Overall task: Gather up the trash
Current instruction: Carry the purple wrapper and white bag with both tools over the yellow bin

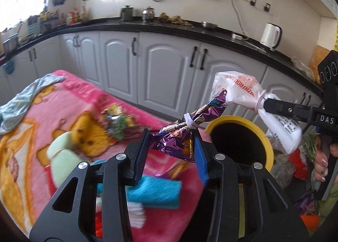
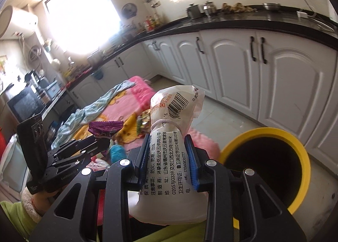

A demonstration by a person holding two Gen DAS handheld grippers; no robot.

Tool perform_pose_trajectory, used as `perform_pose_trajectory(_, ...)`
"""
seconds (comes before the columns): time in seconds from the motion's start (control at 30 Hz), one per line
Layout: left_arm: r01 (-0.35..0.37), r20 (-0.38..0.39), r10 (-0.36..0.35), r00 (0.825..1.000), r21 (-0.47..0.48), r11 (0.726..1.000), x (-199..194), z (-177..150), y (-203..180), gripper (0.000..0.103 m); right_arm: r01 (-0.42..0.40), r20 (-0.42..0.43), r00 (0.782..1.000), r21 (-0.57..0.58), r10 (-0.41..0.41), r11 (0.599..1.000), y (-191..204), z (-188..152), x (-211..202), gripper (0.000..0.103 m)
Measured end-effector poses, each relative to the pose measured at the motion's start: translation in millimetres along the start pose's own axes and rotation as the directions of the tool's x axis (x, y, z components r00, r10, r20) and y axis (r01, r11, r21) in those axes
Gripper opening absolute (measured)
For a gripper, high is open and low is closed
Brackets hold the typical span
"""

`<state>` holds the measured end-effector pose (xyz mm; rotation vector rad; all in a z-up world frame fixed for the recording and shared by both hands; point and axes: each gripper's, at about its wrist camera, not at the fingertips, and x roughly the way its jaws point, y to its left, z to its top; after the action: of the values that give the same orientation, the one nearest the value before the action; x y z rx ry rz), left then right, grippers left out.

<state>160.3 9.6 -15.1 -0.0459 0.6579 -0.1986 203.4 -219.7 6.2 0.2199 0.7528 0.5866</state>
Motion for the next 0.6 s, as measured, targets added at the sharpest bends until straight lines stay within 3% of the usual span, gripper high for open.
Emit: perform_pose_trajectory(0.6,0.122,-0.092,-0.112,0.989,0.106,0.987,80.7,11.9,-95.3,0.033,0.183,0.03,0.981,0.161,-0.19,0.97,-93.3,-28.8,-31.8,0.031)
